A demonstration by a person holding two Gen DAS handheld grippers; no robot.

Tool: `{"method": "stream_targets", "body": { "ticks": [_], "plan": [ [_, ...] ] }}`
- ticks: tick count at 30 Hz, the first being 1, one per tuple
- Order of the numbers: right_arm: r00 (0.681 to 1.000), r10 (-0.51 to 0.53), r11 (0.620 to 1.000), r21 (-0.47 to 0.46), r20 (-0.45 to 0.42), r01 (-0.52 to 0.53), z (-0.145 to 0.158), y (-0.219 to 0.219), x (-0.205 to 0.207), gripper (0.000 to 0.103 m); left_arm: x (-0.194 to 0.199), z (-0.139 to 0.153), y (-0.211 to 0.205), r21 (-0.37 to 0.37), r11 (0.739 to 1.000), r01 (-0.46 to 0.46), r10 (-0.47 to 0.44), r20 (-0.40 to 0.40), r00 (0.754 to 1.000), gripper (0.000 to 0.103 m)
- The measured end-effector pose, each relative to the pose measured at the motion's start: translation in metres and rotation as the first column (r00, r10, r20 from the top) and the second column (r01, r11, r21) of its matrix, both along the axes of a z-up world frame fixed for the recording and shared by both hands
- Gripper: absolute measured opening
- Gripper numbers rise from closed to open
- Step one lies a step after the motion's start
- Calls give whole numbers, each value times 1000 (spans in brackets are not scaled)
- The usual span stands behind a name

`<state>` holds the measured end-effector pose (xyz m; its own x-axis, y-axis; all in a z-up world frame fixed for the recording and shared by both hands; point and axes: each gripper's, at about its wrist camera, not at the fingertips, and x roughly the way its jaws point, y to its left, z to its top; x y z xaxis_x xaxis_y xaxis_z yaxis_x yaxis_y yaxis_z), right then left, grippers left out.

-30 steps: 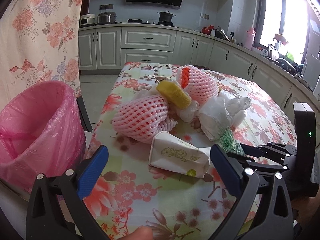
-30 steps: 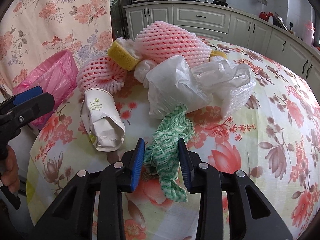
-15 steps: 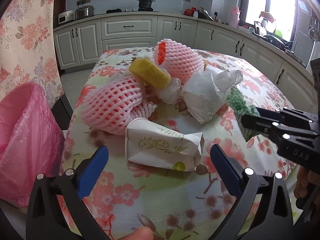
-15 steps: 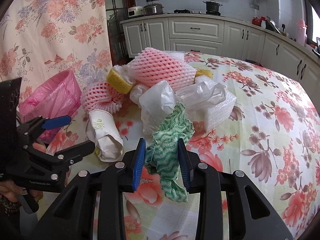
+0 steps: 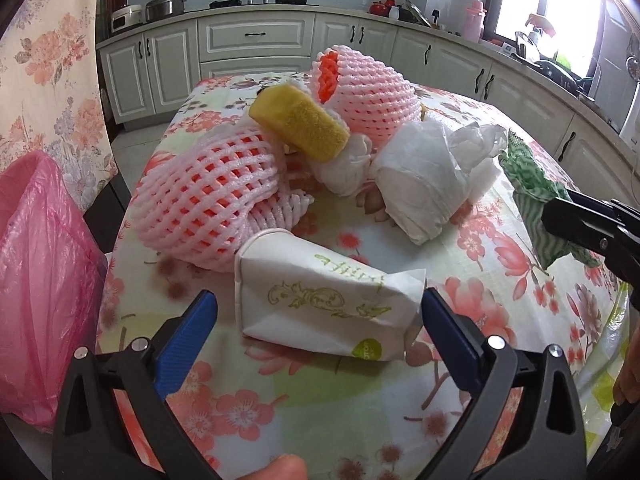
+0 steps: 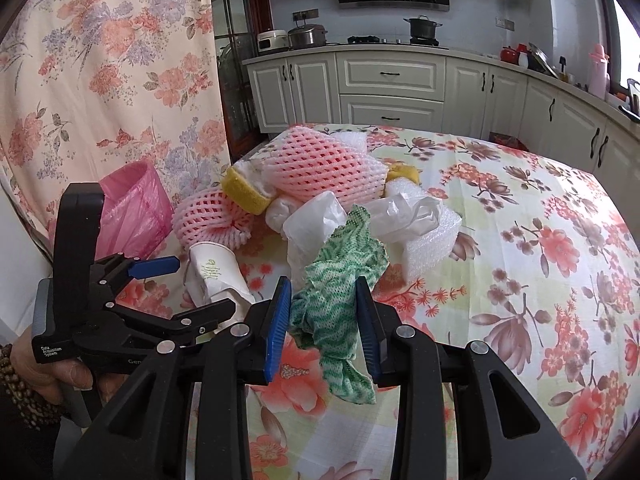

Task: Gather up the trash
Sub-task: 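Grasp the green-and-white cloth with the right tool while the left tool grasps the crumpled white paper cup, then carry the cloth with the right tool while the left tool carries the cup over the pink bin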

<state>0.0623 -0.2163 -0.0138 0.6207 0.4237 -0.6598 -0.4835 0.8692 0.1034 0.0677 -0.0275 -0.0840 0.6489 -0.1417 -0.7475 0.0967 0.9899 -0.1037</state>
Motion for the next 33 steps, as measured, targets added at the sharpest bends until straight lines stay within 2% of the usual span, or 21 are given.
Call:
{"method": "stream_targets", "body": {
  "ticks": [8, 17, 26, 33],
  "plan": [
    [1000, -8, 1000, 7, 6, 8, 2, -3, -1, 32, -7, 4, -8, -23, 1000, 2, -2, 12, 1000, 89],
    [1000, -19, 1000, 24, 22, 18, 9, -6, -1, 32, -31, 46, 2, -14, 998, -54, 55, 100, 993, 89],
    [998, -4, 999, 38, 55, 2, 26, 4, 0, 32, -49, 92, 41, 38, 984, -171, 161, 189, 969, 89],
    [996, 37, 998, 52, 83, -42, 45, 29, 8, 32, -59, 110, 91, 49, 954, -294, 277, 224, 935, 89]
  ]
}}
